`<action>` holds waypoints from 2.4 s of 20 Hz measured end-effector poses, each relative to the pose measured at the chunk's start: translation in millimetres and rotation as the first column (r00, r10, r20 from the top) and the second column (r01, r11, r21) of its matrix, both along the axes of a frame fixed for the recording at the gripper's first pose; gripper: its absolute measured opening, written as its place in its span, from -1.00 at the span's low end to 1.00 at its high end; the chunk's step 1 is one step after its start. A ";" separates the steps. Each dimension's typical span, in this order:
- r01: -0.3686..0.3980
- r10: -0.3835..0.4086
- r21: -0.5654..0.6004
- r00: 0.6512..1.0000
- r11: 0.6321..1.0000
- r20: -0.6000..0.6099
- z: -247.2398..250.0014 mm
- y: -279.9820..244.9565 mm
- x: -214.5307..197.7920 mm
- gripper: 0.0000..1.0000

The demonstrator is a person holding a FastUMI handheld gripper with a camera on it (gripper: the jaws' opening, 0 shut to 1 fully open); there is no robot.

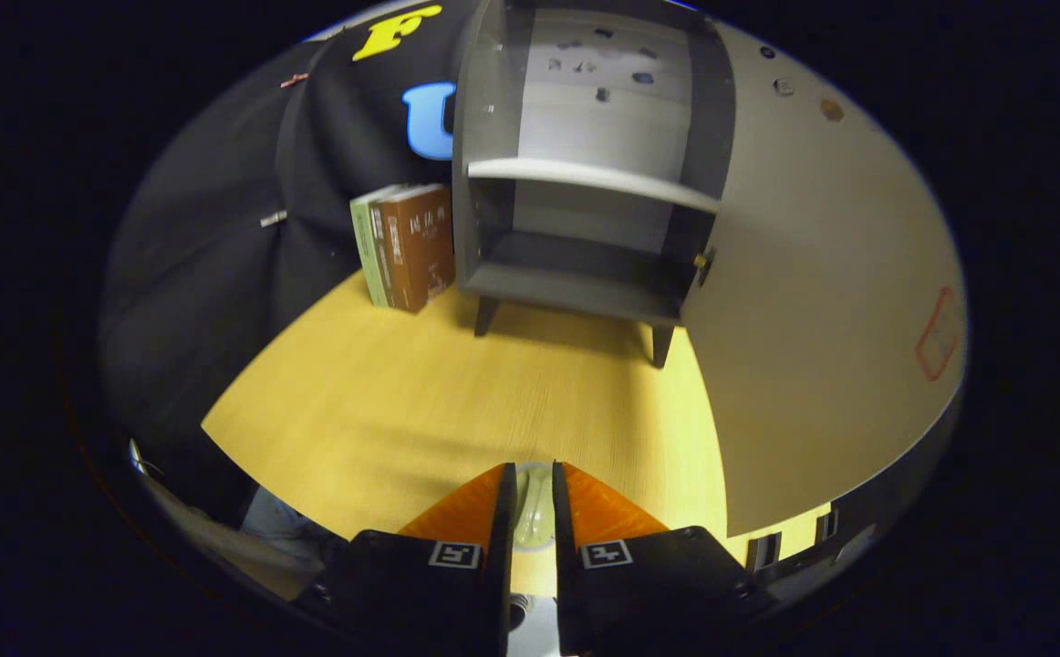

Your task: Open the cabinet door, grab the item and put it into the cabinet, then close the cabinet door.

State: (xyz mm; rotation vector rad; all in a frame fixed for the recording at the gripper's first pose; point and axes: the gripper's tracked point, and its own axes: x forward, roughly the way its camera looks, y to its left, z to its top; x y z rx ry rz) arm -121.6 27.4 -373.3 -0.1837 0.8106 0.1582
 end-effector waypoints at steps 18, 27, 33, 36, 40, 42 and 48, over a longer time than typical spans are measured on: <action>0.104 -0.119 -0.063 0.931 0.993 -0.345 -149.8 -17.8 9.3 -0.38; 0.129 -0.141 -0.056 0.905 0.990 -0.401 -158.3 -14.8 15.1 -0.63; 0.109 -0.124 -0.061 0.910 0.992 -0.395 -146.6 -16.0 14.8 -0.63; 0.108 -0.113 -0.032 0.934 0.994 -0.339 -109.1 -16.0 20.0 -0.63; 0.107 -0.107 -0.013 0.971 0.994 -0.214 -35.8 -15.3 44.6 -0.63; 0.105 -0.105 -0.008 0.986 0.994 -0.125 5.7 -17.0 63.7 -0.63; 0.092 -0.089 -0.021 0.987 0.995 0.135 116.9 -17.7 132.7 -0.64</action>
